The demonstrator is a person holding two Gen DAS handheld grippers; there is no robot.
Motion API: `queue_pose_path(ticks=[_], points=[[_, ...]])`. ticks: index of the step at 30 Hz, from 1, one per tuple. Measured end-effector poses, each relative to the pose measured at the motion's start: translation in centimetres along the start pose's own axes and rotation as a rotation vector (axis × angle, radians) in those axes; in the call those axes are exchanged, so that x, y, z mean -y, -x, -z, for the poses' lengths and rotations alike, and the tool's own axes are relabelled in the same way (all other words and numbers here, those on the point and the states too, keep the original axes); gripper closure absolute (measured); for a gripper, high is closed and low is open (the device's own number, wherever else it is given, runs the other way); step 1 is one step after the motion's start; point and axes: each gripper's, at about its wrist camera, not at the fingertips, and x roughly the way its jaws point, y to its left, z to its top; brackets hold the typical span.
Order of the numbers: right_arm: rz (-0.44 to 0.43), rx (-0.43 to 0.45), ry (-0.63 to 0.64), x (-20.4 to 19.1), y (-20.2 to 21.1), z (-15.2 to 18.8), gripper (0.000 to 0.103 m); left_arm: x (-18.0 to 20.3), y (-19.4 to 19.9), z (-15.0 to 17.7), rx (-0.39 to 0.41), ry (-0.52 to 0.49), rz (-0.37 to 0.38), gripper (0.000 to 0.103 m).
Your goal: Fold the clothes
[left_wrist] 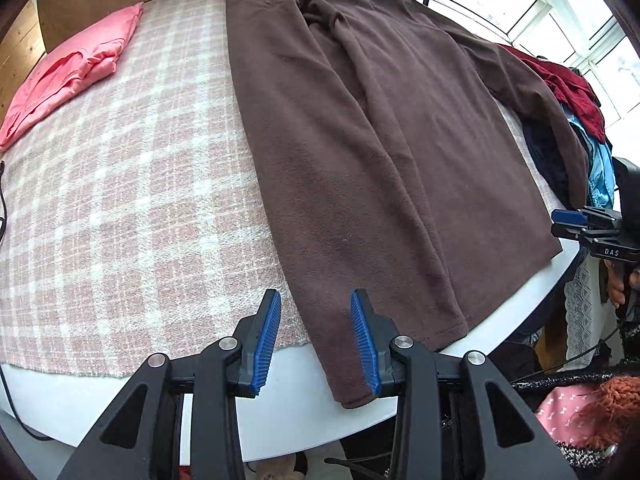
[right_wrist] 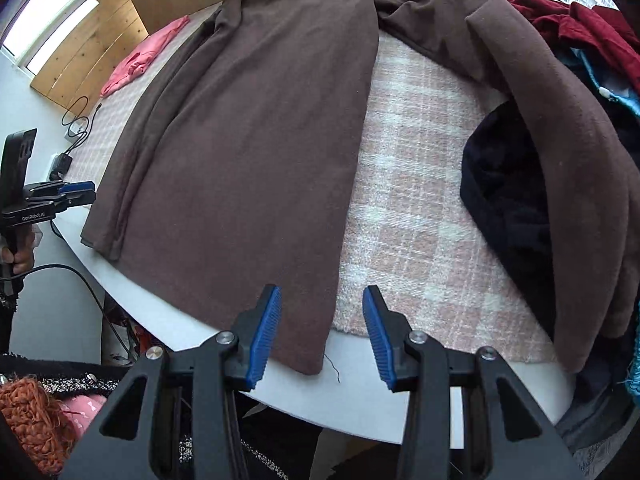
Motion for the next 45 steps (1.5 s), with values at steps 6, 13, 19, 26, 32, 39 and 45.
queue_pose_path(ticks=[6, 13, 19, 26, 32, 39, 45], points=[[0.023, -0.012, 0.009, -1.1, -0.4, 1.1, 0.074, 1.3, -1.5, 0.4, -0.012, -0.078, -0.016, 0.068], [0.023, 0.013, -0.04, -0.2, 0.7, 2.3, 0.099, 2.2, -1.8, 0.3, -0.02, -0.155, -0.05, 0.071], [0.049, -0.037, -0.022, -1.4, 0.2, 1.1, 0.096, 2.0, -1.5, 0.2, -0.026, -0.163, -0.046, 0.072], [0.081, 0.171, -0.069, 3.2, 10.0, -1.3, 0.072, 3.4, 3.9, -1.6, 0.105, -0.14, -0.057, 0.075], [0.078, 0.235, -0.031, 9.1, 14.7, -8.9, 0.071, 13.0, 3.5, -5.6, 0.174, -0.255, 0.125, 0.072], [0.022, 0.012, 0.085, 13.3, 8.8, -17.7, 0.064, 25.5, -0.7, -8.3, 0.17, -0.378, 0.246, 0.072], [-0.059, -0.091, 0.142, 14.3, 4.5, -19.4, 0.064, 29.6, -2.9, -9.7, 0.15, -0.355, 0.255, 0.072]])
